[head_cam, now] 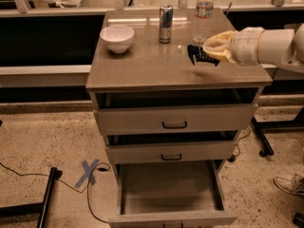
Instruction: Pick rxbar blueberry from bottom drawer and place on counter
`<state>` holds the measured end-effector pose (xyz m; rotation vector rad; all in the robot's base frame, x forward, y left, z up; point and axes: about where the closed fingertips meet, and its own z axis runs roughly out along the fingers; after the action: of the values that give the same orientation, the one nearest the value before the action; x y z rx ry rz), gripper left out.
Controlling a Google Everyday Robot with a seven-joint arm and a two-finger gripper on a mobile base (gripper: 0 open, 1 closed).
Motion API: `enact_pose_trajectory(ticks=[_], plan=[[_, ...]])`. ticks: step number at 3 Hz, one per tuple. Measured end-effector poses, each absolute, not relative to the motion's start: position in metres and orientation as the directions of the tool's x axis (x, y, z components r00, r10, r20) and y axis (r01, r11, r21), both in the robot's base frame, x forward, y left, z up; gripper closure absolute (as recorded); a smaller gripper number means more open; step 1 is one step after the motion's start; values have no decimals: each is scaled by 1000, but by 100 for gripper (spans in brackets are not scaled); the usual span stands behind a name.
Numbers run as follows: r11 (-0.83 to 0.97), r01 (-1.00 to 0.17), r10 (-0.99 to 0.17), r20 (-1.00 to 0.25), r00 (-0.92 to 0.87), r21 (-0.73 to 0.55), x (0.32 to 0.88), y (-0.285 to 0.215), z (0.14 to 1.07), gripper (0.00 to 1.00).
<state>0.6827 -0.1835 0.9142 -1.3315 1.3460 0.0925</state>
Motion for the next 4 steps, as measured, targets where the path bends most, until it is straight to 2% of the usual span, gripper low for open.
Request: enact_pose_trajectory(ticks=[1, 4], plan=[[345, -707, -610, -720, 332, -618, 683, -181, 914, 81], [336, -714, -603, -723, 337, -614, 684, -172, 911, 11]])
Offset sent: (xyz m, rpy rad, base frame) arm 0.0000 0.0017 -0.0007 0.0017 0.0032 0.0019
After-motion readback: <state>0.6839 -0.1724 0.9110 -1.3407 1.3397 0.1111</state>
